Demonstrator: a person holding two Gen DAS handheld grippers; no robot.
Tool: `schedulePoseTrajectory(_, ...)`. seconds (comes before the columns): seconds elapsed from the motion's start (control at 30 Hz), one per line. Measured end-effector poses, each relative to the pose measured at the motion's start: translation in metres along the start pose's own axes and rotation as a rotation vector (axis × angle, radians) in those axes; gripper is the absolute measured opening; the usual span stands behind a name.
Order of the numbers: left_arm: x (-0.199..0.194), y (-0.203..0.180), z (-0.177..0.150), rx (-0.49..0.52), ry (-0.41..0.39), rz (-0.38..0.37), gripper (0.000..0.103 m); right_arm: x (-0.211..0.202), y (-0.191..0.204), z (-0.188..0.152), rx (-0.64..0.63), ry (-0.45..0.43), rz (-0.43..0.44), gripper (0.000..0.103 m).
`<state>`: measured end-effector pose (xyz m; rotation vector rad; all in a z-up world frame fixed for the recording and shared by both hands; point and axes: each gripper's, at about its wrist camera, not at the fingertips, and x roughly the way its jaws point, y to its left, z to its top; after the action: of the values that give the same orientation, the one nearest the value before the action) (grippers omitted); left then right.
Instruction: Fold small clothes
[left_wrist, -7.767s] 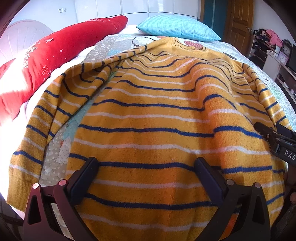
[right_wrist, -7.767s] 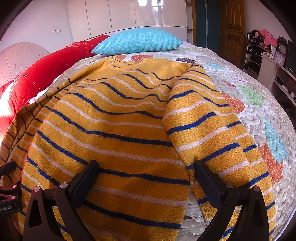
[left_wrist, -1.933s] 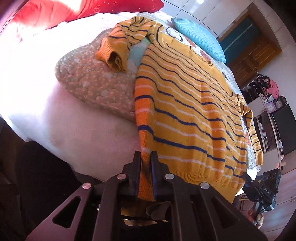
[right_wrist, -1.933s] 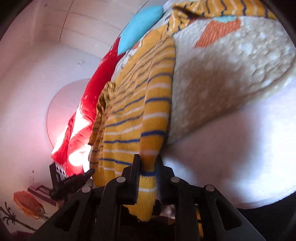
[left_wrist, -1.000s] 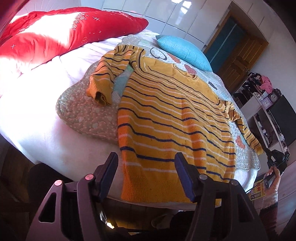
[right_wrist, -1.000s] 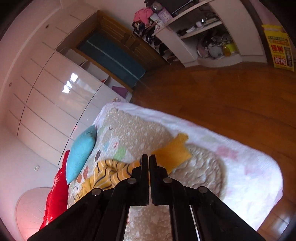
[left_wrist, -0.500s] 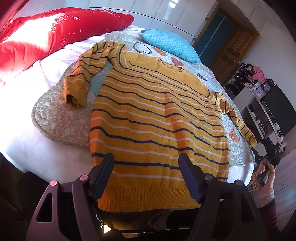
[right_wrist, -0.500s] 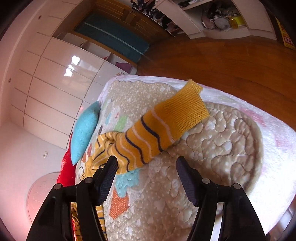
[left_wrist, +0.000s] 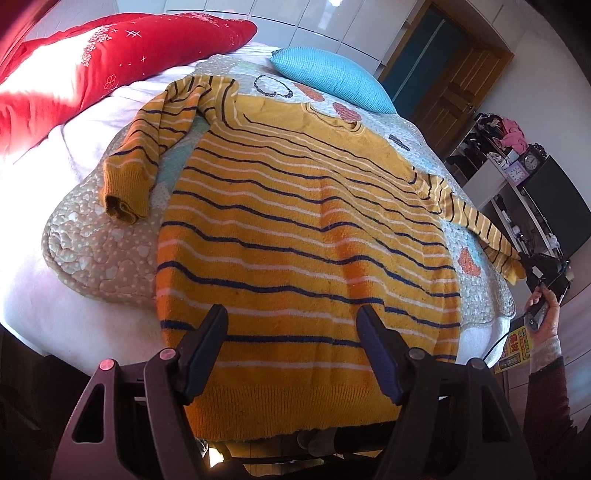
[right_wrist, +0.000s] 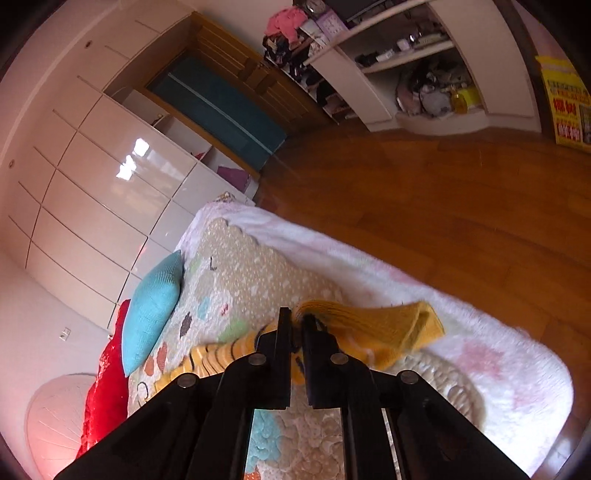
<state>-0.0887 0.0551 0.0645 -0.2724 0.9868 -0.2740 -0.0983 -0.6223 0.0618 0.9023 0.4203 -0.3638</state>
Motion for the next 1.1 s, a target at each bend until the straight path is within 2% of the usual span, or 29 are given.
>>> schedulePoseTrajectory(0.1,0.006,-0.008,0.012,0.03,-0.018,-0.035,0.072,-0.017,0.029,0.014,-0.069,-0.02,0.008,0.007)
schedulePoseTrajectory(0.2,0.015,-0.018,0.025,0.064,-0.056,-0.084,0.076,-0.018,0.078,0.013,-0.19,-0.012,-0.002,0.007)
schedulePoseTrajectory(0.3,0.026,-0.021,0.038,0.079,-0.086,-0.132,0.076,-0.005,0.139,-0.004,-0.309,0.022,0.006,0.007)
schedulePoseTrajectory(0.4,0.033,-0.014,0.051,0.073,-0.115,-0.166,0.076,0.021,0.211,-0.039,-0.43,0.078,0.03,0.007)
schedulePoseTrajectory(0.5,0.033,0.007,0.066,0.058,-0.154,-0.184,0.076,0.057,0.287,-0.093,-0.538,0.16,0.077,0.007)
schedulePoseTrajectory(0.57,0.03,0.027,0.078,0.049,-0.192,-0.157,0.076,0.087,0.335,-0.139,-0.595,0.226,0.116,0.007)
schedulePoseTrajectory(0.63,0.025,0.057,0.09,0.009,-0.251,-0.127,0.076,0.119,0.378,-0.196,-0.661,0.306,0.151,0.007)
schedulePoseTrajectory(0.73,0.016,0.113,0.091,-0.103,-0.341,-0.139,0.081,0.167,0.423,-0.291,-0.751,0.442,0.18,0.007)
schedulePoseTrajectory(0.8,0.012,0.145,0.085,-0.167,-0.368,-0.154,0.083,0.195,0.436,-0.352,-0.802,0.527,0.183,0.007)
schedulePoseTrajectory(0.9,0.011,0.179,0.086,-0.225,-0.369,-0.138,0.083,0.225,0.439,-0.417,-0.867,0.603,0.148,0.007)
schedulePoseTrajectory(0.97,0.009,0.194,0.084,-0.255,-0.388,-0.116,0.083,0.238,0.436,-0.444,-0.891,0.661,0.14,0.01)
schedulePoseTrajectory(1.07,0.006,0.208,0.084,-0.295,-0.394,-0.134,0.083,0.234,0.436,-0.46,-0.976,0.644,0.124,0.014)
schedulePoseTrajectory(1.1,0.005,0.212,0.084,-0.31,-0.398,-0.149,0.083,0.232,0.437,-0.46,-0.976,0.655,0.13,0.022)
